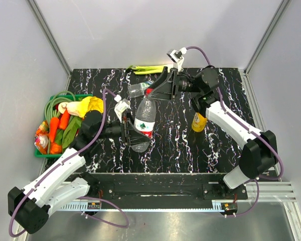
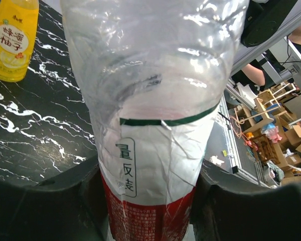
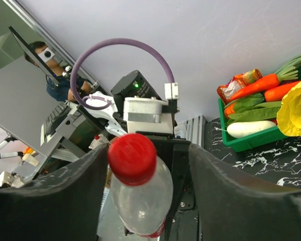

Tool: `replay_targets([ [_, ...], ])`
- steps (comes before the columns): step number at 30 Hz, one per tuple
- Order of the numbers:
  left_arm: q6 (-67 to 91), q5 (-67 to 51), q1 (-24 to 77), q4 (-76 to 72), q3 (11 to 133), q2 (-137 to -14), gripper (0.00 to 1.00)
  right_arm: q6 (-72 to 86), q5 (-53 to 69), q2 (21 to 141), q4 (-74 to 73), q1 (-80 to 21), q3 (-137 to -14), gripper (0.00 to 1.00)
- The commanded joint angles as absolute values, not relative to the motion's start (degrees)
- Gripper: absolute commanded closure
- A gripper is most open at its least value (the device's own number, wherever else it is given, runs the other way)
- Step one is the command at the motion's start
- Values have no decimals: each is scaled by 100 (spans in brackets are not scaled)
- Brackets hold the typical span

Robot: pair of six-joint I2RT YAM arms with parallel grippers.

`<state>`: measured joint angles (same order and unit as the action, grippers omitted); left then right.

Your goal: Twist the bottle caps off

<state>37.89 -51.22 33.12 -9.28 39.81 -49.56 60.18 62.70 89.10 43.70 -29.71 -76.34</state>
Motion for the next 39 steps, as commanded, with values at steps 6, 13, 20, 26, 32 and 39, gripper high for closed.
replay_targets([
  [6,3217,-5045,3331,-958,4359,-4931,84,6758,6319,8912,5474,-2795,-7453,5],
  [13,3041,-4966,3331,-721,4438,-4948,84,6943,6276,8851,5678,-2690,-7436,0],
  [20,2524,-4615,3322,138,4763,-4852,84,6268,5784,8578,4501,-2540,-7374,0],
  [26,1855,-3518,3322,1440,5132,-4764,83,5766,5476,8446,3534,-2531,-7409,0],
  [32,1600,-2032,3349,2310,5291,-4702,84,5362,5160,8394,2761,-2522,-7506,0],
  [39,1661,-617,3567,2908,5510,-4869,86,4949,4703,8429,1611,-2531,-7760,0],
])
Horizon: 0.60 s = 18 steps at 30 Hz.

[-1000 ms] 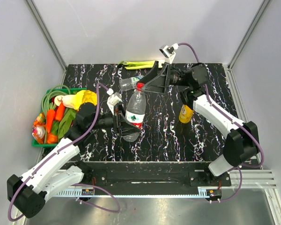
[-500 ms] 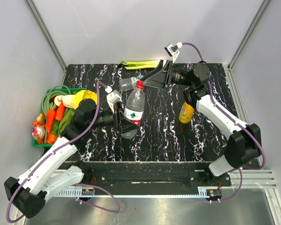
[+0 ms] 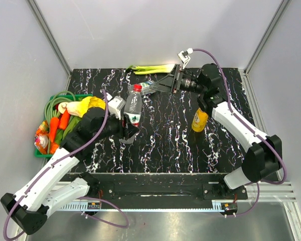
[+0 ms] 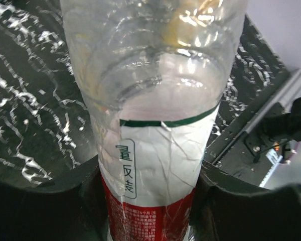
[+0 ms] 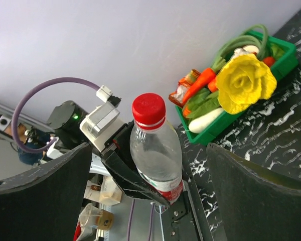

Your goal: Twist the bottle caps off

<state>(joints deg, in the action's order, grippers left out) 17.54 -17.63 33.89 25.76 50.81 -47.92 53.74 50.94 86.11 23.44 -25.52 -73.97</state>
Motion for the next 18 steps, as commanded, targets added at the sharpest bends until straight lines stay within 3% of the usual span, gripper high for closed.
replay_targets([
  [1,1652,-398,3638,2979,5546,-4921,86,4879,4615,8420,1434,-2540,-7796,0],
  [11,1793,1765,4604,3796,6161,-5650,86,4746,4351,8710,616,-2672,-8165,0],
  [18,1802,2267,5106,4060,6477,-6169,86,4667,4131,9000,220,-2883,-8393,0],
])
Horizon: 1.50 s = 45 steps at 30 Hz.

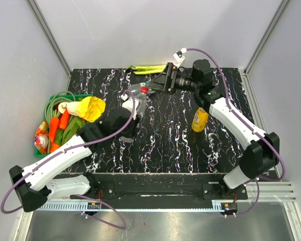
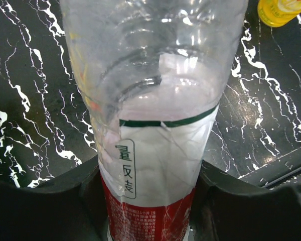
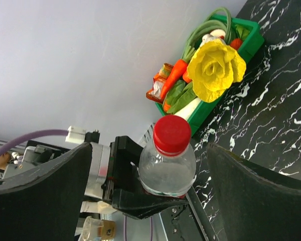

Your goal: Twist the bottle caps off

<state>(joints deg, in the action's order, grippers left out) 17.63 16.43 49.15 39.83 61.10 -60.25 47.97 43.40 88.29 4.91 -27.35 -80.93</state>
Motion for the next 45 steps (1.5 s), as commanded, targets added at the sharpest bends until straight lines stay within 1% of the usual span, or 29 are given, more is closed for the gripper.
replay_targets([
  [1,1810,2311,5141,4069,6486,-6213,86,4693,4105,9044,220,-2892,-8394,0],
  [6,1828,2426,5317,4078,6574,-6293,86,4834,4025,9123,184,-2909,-8385,2],
  [10,1828,2505,5431,4122,6609,-6389,86,4869,3990,9158,176,-2918,-8385,9],
  [13,1828,2593,5475,4192,6653,-6477,85,4939,4043,9176,237,-2927,-8367,21],
  [21,1837,2645,5537,4245,6645,-6548,85,5062,4227,9264,343,-2936,-8376,45],
  [23,1837,2698,5537,4289,6653,-6548,85,5045,4245,9281,290,-2944,-8385,52],
  [25,1837,2681,5528,4298,6653,-6557,84,5019,4254,9273,273,-2936,-8394,59],
  [27,1837,2637,5528,4289,6645,-6557,84,5010,4245,9264,255,-2944,-8385,68],
  [35,1811,2374,5528,4175,6539,-6618,83,4904,4263,9211,264,-2944,-8306,93],
  [39,1881,2084,5467,4000,6337,-6627,83,4799,4271,9158,264,-2944,-8218,100],
  [45,1977,1205,5142,3604,6039,-6583,84,4781,4359,9123,202,-2944,-8218,100],
])
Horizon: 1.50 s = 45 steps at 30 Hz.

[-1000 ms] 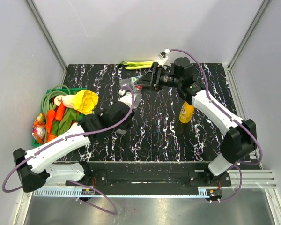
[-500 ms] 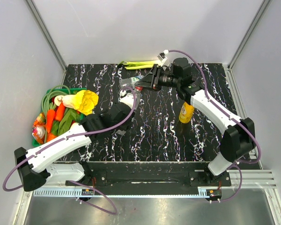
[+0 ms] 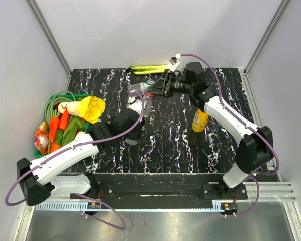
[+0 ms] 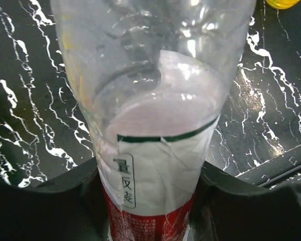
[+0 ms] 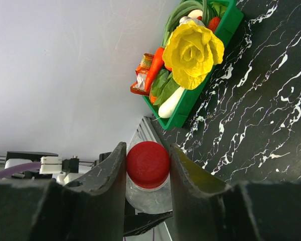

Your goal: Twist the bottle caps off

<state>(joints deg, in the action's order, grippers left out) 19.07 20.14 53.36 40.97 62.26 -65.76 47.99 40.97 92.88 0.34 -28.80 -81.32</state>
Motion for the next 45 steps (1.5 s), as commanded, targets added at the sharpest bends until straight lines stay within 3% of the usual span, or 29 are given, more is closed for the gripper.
replay_targets([
  [1,2047,1169,5098,3560,6003,-6557,84,4764,4377,9106,185,-2944,-8226,100],
  [13,2083,-1895,4070,2014,5028,-5792,83,4500,4552,8877,184,-2927,-8253,100],
  [23,2337,-4656,3823,599,4702,-5722,81,4298,5273,8535,878,-2865,-8200,100],
  [33,2751,-5949,3814,-325,4658,-5643,80,4446,6178,8262,2142,-2760,-8016,100],
  [39,2839,-6266,3814,-509,4649,-5616,81,5648,6547,8305,4230,-2637,-7726,100],
  [45,2848,-6275,3814,-536,4614,-5599,81,6047,6452,8385,4579,-2540,-7708,100],
])
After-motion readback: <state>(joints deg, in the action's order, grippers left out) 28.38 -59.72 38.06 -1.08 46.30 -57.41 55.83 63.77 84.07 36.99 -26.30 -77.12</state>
